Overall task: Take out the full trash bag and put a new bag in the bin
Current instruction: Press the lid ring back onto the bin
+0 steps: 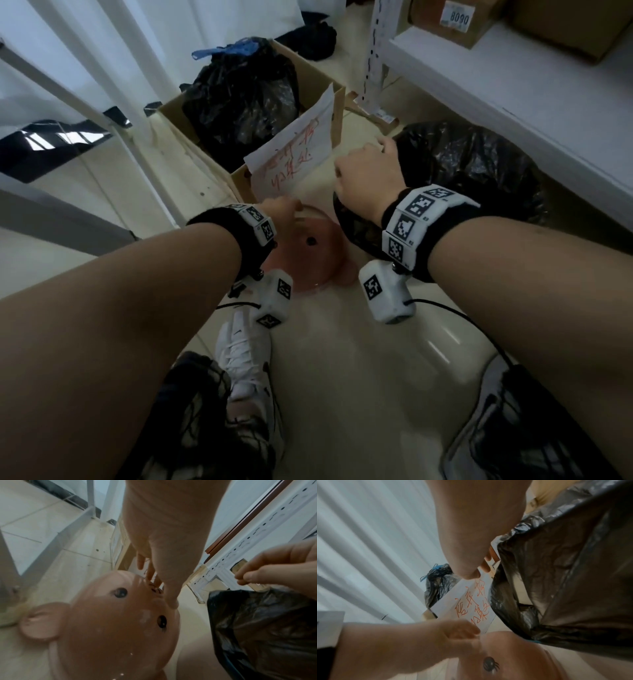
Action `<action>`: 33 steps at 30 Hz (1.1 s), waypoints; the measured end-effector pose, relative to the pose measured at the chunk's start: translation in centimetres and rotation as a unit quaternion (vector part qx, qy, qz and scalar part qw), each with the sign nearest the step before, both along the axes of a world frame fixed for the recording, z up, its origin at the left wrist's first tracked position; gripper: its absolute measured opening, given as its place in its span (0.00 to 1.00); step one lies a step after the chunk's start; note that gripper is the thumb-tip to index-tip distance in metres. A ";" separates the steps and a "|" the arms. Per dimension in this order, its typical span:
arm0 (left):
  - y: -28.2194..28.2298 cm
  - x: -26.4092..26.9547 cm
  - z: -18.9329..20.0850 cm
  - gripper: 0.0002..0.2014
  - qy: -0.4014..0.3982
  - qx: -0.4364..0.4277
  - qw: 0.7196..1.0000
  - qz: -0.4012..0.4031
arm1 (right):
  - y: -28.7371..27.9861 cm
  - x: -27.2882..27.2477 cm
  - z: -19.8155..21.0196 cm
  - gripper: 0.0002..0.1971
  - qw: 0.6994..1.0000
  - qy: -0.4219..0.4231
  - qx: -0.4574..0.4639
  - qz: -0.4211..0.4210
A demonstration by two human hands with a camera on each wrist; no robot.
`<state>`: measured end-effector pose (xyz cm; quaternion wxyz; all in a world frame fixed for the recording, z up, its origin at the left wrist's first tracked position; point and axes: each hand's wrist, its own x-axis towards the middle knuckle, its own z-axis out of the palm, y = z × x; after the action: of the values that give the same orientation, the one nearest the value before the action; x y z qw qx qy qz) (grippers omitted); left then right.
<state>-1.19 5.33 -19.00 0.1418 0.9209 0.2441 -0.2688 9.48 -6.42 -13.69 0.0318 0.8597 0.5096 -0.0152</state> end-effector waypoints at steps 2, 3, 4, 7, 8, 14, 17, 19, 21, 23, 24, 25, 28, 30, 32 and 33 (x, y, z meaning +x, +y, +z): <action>-0.7 0.7 -0.2 0.26 0.060 0.001 0.998 -0.026 | -0.1 0.7 -0.4 0.12 0.999 0.029 0.024 -0.021; -1.0 0.8 -0.1 0.26 0.087 0.008 0.995 -0.041 | -0.2 1.0 -0.5 0.13 0.999 0.034 0.037 -0.021; -1.3 0.9 0.0 0.26 0.110 0.013 0.992 -0.053 | -0.3 1.2 -0.6 0.13 0.998 0.035 0.049 -0.018; -1.9 1.1 1.2 0.18 0.151 0.033 0.984 -0.092 | -0.6 1.5 -0.3 0.13 0.997 0.041 0.064 -0.005; -2.1 1.2 1.8 0.18 0.162 0.032 0.981 -0.102 | -0.8 1.5 0.1 0.14 0.997 0.048 0.060 -0.001; -2.3 1.6 10.1 0.25 0.138 0.017 0.986 -0.090 | -2.8 1.0 5.6 0.24 0.992 0.090 0.090 -0.020; -3.3 0.8 15.3 0.24 0.100 0.031 0.993 -0.052 | -4.6 -0.3 9.7 0.27 0.990 0.102 0.095 -0.036; -4.5 -0.2 18.1 0.23 0.052 0.059 0.996 -0.038 | -5.4 -1.1 12.1 0.26 0.989 0.110 0.092 -0.035; -5.9 -1.5 20.4 0.19 -0.008 0.072 0.997 0.002 | -6.5 -2.1 14.3 0.24 0.985 0.119 0.117 -0.041; -6.8 -2.9 22.0 0.16 -0.075 0.052 0.994 0.054 | -8.0 -3.0 15.9 0.23 0.975 0.144 0.160 -0.059; -7.2 -3.5 22.7 0.16 -0.115 0.032 0.990 0.080 | -8.9 -3.5 16.6 0.23 0.968 0.163 0.180 -0.070; -7.5 -4.0 23.4 0.16 -0.163 0.010 0.981 0.104 | -9.7 -4.0 17.1 0.23 0.960 0.182 0.194 -0.083; -9.0 -4.7 25.4 0.14 -0.310 -0.042 0.938 0.148 | -12.0 -4.9 18.5 0.26 0.943 0.219 0.218 -0.120; -9.6 -4.2 26.1 0.15 -0.365 -0.075 0.914 0.163 | -12.8 -5.0 19.0 0.28 0.933 0.238 0.236 -0.131; -10.1 -3.2 26.3 0.14 -0.396 -0.130 0.891 0.182 | -13.5 -5.0 19.4 0.31 0.925 0.252 0.253 -0.131; -10.2 -2.6 26.1 0.13 -0.411 -0.179 0.870 0.202 | -13.7 -5.0 19.5 0.33 0.917 0.267 0.268 -0.129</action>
<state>-3.81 -4.85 7.12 0.4433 0.8374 0.2924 0.1297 4.45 -20.15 5.82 -0.3393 0.8581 0.3690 -0.1111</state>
